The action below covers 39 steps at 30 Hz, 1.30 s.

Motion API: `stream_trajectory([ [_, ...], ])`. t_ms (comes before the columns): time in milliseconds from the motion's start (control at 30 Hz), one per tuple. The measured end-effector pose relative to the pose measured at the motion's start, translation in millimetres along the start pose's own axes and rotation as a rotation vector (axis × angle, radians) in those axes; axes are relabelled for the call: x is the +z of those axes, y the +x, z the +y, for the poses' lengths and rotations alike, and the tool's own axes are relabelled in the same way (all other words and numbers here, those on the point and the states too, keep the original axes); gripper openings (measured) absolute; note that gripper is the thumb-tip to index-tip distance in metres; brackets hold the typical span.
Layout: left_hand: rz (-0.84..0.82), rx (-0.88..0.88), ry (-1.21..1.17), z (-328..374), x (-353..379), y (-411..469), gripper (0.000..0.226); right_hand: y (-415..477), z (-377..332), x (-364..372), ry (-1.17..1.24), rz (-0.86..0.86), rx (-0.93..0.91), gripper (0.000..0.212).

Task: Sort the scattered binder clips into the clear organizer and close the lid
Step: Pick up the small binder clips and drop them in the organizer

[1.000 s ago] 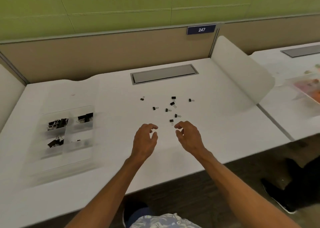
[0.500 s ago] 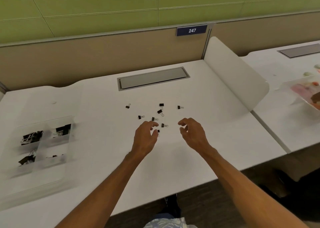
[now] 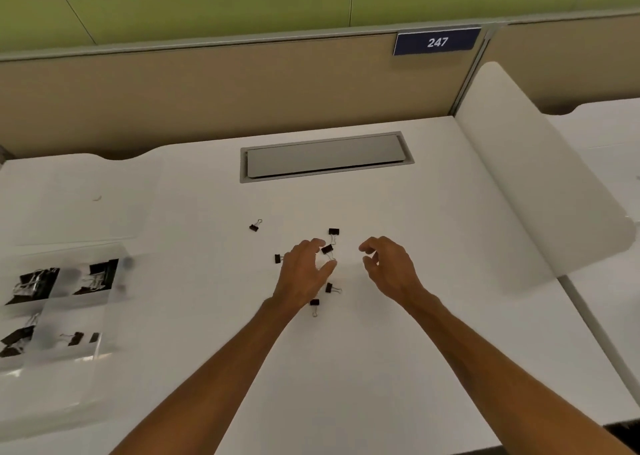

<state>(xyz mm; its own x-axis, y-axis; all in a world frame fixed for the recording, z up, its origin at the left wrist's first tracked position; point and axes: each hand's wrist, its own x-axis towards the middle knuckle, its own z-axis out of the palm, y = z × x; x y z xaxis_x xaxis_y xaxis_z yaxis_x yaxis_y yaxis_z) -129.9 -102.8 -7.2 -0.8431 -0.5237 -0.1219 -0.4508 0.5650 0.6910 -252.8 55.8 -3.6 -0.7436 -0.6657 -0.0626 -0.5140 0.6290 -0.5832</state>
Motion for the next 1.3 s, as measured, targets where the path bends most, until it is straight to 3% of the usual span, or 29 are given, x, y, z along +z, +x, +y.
stream_trajectory([
  [267, 0.012, -0.007, 0.447, -8, 22, 41, 0.051, 62, 2, 15, -0.121, -0.096, -0.086, 0.027],
  [567, 0.123, -0.073, 0.405, -5, 35, 57, 0.026, 109, -1, 28, -0.181, -0.185, -0.175, 0.035],
  [733, 0.088, -0.140, 0.243, -3, 30, 59, 0.019, 121, -1, 30, -0.207, -0.298, -0.238, 0.049],
  [833, 0.102, -0.251, -0.080, -2, 24, 56, 0.013, 126, -2, 33, -0.253, -0.389, -0.333, 0.061],
  [1000, 0.185, -0.338, -0.343, -4, 5, 44, 0.010, 127, -5, 37, -0.279, -0.394, -0.387, 0.029],
  [1167, 0.218, -0.523, -0.606, -2, -8, 26, 0.008, 122, 0, 38, -0.291, -0.393, -0.401, 0.014],
  [1300, 0.240, -0.535, -0.853, 8, -16, 5, 0.012, 104, -4, 28, -0.026, -0.300, -0.269, 0.013],
])
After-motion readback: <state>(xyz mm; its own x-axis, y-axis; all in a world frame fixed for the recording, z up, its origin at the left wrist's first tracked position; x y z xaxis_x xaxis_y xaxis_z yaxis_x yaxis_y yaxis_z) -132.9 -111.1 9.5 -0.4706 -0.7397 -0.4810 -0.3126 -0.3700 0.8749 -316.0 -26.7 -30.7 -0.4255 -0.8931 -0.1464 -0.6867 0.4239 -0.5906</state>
